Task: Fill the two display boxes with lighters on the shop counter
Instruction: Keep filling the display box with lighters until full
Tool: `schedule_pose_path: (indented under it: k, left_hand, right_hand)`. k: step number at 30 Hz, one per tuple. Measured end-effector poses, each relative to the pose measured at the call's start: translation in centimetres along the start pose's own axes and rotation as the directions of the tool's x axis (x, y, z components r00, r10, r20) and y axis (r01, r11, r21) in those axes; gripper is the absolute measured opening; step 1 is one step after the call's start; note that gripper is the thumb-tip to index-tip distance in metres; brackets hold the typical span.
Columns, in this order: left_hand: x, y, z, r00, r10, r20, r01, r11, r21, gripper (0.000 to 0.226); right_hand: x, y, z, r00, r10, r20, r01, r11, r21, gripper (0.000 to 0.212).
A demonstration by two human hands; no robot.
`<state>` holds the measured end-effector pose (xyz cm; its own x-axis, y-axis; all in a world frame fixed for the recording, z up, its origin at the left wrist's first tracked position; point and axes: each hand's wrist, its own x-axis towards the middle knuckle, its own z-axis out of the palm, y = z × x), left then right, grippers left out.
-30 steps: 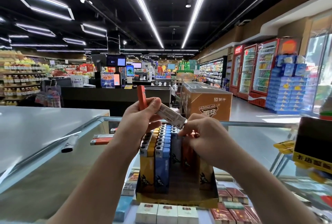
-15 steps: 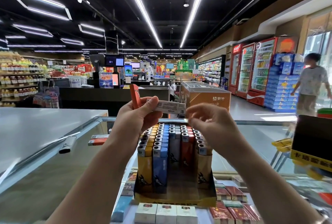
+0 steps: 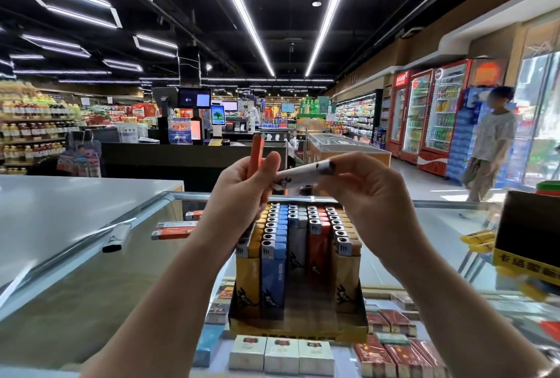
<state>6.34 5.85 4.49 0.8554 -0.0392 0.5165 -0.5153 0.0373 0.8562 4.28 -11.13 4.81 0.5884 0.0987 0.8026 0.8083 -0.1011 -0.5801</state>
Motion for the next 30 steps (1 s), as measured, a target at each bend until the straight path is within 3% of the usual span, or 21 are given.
schedule_pose_path:
  k: [2, 6, 9, 13, 18, 30]
  left_hand:
    - [0.0, 0.0, 0.0, 0.999, 0.040, -0.033, -0.040, 0.999, -0.015, 0.051]
    - [0.4, -0.2, -0.1, 0.993, 0.050, -0.104, -0.054, 0.998, -0.039, 0.025]
    - [0.7, -0.5, 0.0, 0.992, 0.047, -0.116, -0.045, 0.999, 0.014, 0.012]
    - [0.8, -0.8, 0.4, 0.996, 0.012, -0.089, -0.006, 0.998, 0.066, 0.018]
    - [0.5, -0.8, 0.4, 0.997, -0.003, -0.078, 0.005, 0.999, 0.032, 0.024]
    - [0.4, -0.7, 0.8, 0.999, 0.006, -0.042, 0.001, 0.986, 0.170, 0.015]
  right_hand:
    - [0.1, 0.1, -0.2, 0.997, 0.018, -0.075, -0.014, 0.998, 0.056, 0.022]
    - [0.2, 0.3, -0.6, 0.986, 0.048, -0.160, -0.036, 0.996, 0.080, 0.023]
    - [-0.1, 0.4, -0.2, 0.994, 0.022, -0.110, -0.028, 0.998, -0.051, 0.025]
    - [-0.5, 0.7, 0.3, 0.997, -0.037, 0.069, 0.056, 0.954, -0.296, 0.027]
    - [-0.9, 1.3, 1.1, 0.970, 0.033, 0.240, 0.098, 0.853, -0.512, 0.022]
    - [-1.1, 2.0, 1.5, 0.967, 0.103, 0.235, 0.073, 0.769, -0.636, 0.015]
